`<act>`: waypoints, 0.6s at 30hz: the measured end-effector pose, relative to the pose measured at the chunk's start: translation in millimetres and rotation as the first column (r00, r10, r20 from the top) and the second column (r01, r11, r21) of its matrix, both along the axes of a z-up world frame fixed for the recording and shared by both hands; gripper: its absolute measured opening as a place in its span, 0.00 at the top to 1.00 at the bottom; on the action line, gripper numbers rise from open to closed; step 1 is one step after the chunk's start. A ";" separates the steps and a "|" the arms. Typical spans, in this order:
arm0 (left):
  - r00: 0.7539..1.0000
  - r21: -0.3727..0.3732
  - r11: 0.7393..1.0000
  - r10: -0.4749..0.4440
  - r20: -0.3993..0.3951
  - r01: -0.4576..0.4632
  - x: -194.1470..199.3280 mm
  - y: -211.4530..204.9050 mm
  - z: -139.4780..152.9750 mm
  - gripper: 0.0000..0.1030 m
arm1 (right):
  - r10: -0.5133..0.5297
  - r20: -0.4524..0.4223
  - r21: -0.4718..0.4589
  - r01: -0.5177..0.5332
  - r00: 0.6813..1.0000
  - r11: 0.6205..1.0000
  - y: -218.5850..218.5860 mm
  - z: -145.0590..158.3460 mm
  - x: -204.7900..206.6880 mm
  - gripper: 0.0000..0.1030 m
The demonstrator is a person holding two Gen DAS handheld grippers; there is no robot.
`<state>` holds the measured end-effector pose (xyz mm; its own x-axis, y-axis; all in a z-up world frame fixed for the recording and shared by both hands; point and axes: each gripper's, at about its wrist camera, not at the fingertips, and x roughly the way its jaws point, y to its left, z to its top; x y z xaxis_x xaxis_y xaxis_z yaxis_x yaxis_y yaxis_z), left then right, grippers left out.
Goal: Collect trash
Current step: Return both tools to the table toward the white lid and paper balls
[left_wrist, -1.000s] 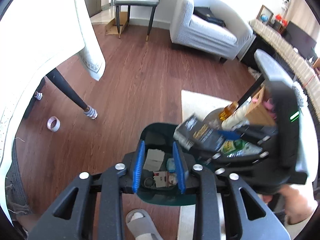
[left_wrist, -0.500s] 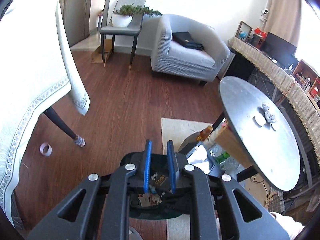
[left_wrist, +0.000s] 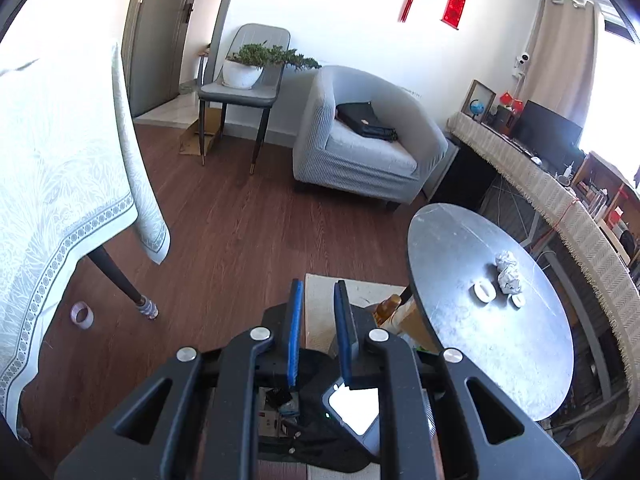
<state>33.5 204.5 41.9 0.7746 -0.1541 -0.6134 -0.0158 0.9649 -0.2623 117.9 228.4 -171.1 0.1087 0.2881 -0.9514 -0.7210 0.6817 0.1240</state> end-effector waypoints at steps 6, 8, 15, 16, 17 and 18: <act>0.999 0.000 1.000 -0.002 0.039 0.002 -0.9 -10.2 12.4 0.84 | 0.010 0.045 0.081 -0.014 0.999 0.997 -6.8 34.8 -7.1 0.50; 0.998 -0.002 1.000 -0.014 0.055 0.014 -1.2 -14.6 17.0 0.84 | 0.002 0.063 0.120 -0.010 0.998 0.993 -10.5 46.5 -8.4 0.54; 0.993 -0.011 0.999 -0.039 0.108 0.040 -0.9 -32.5 32.4 0.81 | -0.015 0.112 0.239 -0.013 0.994 0.971 -33.5 91.0 -14.1 0.63; 0.993 -0.015 0.999 -0.045 0.110 0.047 0.4 -36.7 33.4 0.81 | -0.018 0.125 0.246 -0.013 0.992 0.969 -36.6 97.5 -15.4 0.63; 0.993 -0.014 0.999 -0.049 0.112 0.051 1.6 -40.3 33.9 0.81 | -0.022 0.143 0.246 -0.014 0.989 0.969 -40.8 104.9 -16.7 0.63; 0.992 -0.012 0.998 -0.055 0.113 0.056 2.9 -44.0 34.9 0.81 | -0.027 0.159 0.244 -0.013 0.987 0.970 -45.7 111.9 -17.5 0.63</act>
<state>36.4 160.5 76.8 0.8287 -0.2073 -0.5199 0.0681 0.9593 -0.2739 100.4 182.7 -59.2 0.2570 0.5075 -0.8224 -0.7403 0.6504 0.1700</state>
